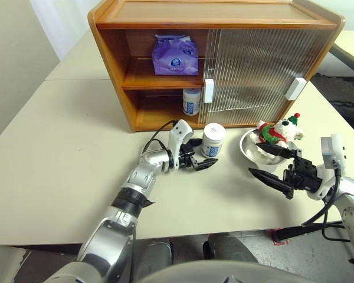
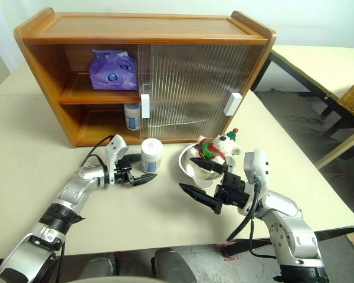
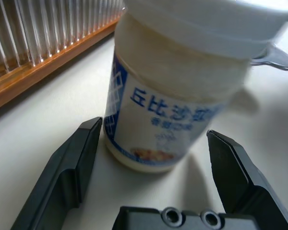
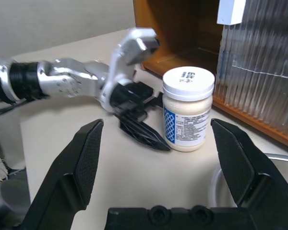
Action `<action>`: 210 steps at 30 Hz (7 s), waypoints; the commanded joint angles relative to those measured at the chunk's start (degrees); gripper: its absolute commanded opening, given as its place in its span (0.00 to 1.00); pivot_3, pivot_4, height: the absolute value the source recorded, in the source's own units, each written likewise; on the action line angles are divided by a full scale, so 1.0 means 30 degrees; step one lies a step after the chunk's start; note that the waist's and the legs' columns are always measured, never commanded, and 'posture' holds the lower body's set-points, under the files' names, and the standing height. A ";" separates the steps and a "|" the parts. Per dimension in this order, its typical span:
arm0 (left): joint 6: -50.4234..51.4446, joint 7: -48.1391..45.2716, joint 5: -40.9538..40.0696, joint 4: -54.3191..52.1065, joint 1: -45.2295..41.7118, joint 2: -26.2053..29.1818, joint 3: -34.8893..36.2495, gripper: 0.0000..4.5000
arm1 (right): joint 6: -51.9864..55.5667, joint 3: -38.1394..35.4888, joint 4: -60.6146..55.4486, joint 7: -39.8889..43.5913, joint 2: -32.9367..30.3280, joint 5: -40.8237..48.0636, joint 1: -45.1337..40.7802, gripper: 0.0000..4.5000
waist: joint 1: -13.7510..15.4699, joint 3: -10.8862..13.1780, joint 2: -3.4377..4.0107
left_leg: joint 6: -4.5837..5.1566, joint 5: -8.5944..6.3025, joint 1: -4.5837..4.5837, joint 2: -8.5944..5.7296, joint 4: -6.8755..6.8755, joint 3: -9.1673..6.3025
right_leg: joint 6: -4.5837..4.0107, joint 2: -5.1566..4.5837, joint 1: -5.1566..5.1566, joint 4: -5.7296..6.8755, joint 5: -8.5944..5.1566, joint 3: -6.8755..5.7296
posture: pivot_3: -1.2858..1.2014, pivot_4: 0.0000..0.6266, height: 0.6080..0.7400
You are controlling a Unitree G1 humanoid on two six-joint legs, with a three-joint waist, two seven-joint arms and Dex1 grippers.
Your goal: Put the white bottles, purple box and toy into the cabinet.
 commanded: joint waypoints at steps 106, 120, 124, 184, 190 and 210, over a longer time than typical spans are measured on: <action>-0.6035 0.4653 0.3184 -0.5094 -0.2344 -0.0153 -0.0904 0.01 | 0.0137 -0.1793 0.1611 0.0583 0.0113 0.1244 -0.1229 1.00 | -0.0050 0.0070 0.0149 | 0.0027 0.0008 -0.0003 -0.0139 0.0037 0.0147 | -0.0034 0.0013 0.0010 -0.0013 0.0058 -0.0058 | 0.43 0.04 1.00; -0.4939 0.7973 1.0101 -0.4570 -0.5057 0.0949 -0.2410 0.01 | 0.0061 -0.1437 0.1582 0.0867 0.0158 0.1044 -0.1086 1.00 | -0.0354 0.0044 0.0182 | 0.0078 -0.0021 -0.0011 -0.0173 0.0072 0.0217 | 0.0116 0.0018 0.0040 -0.0029 -0.0030 -0.0060 | 0.44 0.00 1.00; -0.3393 0.7408 1.0304 -0.5438 -0.4721 0.1391 -0.2267 0.01 | 0.0033 -0.1313 0.1720 0.0942 0.0155 0.0933 -0.1250 1.00 | -0.0383 0.0032 0.0202 | 0.0074 -0.0019 -0.0007 -0.0166 0.0069 0.0246 | 0.0101 0.0023 0.0038 -0.0026 -0.0020 -0.0073 | 0.44 0.00 1.00; 0.6925 1.0062 0.4157 -0.7951 -0.4565 -0.1030 0.0881 0.01 | 0.0518 -0.0577 0.1702 0.0603 0.0266 0.0842 -0.1536 1.00 | 0.0091 0.0013 0.0215 | 0.0119 0.0174 0.0183 -0.0150 0.0095 0.0318 | -0.0079 0.0025 0.0187 -0.0015 0.0180 -0.0063 | 0.45 0.00 1.00; 0.7306 1.0417 0.4192 -0.8228 -0.4323 -0.0540 0.1250 0.01 | 0.0365 -0.0542 0.1770 0.0539 0.0424 0.0784 -0.1578 1.00 | -0.0024 0.0013 0.0216 | 0.0120 0.0174 0.0191 -0.0149 0.0097 0.0327 | -0.0084 0.0025 0.0188 -0.0012 0.0185 -0.0058 | 0.45 0.00 1.00; 0.9892 1.1258 0.3998 -1.1467 -0.2503 0.1332 0.2831 0.01 | 0.0281 -0.0624 0.2162 0.0898 0.0301 0.0858 -0.1927 1.00 | -0.0371 0.0012 0.0218 | 0.0117 0.0177 0.0259 -0.0128 0.0087 0.0379 | -0.0152 0.0030 0.0190 -0.0007 0.0233 -0.0056 | 0.45 0.00 1.00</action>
